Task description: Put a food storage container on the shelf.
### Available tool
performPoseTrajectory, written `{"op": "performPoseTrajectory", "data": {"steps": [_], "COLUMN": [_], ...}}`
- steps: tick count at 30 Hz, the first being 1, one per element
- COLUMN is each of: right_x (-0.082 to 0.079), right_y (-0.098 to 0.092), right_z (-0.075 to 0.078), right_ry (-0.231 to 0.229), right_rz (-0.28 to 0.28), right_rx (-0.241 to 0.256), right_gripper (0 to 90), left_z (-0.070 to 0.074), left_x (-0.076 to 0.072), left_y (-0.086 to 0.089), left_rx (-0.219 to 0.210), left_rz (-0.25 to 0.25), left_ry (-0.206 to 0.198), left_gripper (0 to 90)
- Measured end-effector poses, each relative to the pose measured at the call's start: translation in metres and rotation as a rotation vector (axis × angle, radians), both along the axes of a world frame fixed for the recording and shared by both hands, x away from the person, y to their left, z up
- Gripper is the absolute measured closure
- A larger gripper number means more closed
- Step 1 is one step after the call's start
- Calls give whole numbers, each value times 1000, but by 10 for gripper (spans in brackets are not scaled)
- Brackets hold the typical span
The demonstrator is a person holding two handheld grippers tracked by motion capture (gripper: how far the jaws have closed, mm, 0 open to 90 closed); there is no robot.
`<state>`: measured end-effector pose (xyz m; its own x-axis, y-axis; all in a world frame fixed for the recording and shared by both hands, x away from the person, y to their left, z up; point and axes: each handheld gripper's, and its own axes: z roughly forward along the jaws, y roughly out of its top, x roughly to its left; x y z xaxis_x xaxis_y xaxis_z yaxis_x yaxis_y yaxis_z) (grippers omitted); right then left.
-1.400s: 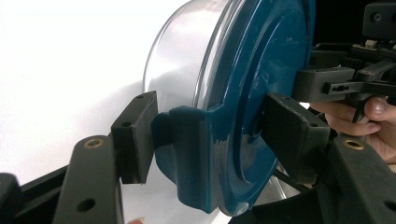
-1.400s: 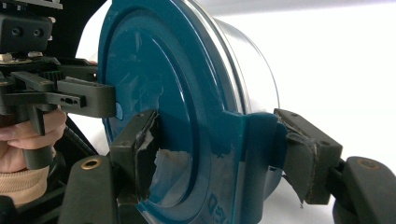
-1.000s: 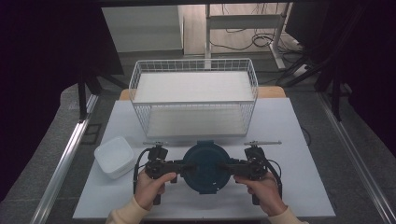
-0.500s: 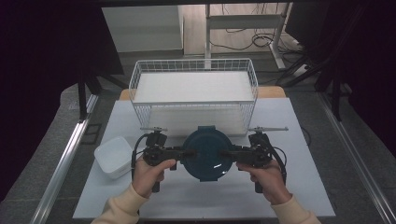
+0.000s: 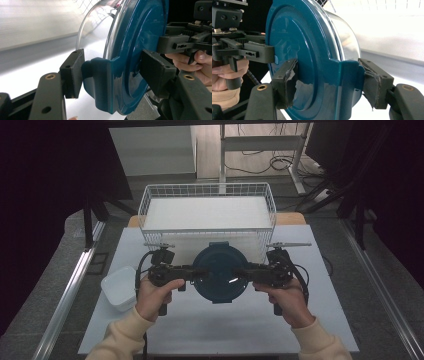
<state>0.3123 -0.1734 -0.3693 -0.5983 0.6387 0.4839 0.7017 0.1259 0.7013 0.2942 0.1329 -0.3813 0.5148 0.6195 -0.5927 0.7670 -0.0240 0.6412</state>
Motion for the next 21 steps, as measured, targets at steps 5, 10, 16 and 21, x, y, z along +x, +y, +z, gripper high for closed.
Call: {"op": "performPoseTrajectory", "data": {"steps": [5,10,16,21], "right_x": [5,10,18,24], "right_y": [2,4,6,5], "right_z": [8,18,29,39], "right_ry": [-9,-22,-36,-46], "right_rz": [5,10,14,20], "right_rx": [3,2,0,-6], "right_gripper": [349,349,349,351], "left_z": [10,20,29,37], "left_x": [4,9,15,21], "left_y": [2,4,5,5], "left_rx": [3,-4,-13,-10], "left_rz": [5,11,23,17], "left_ry": [-13,-24,-41,-50], "left_gripper": [381,380,381,381]}}
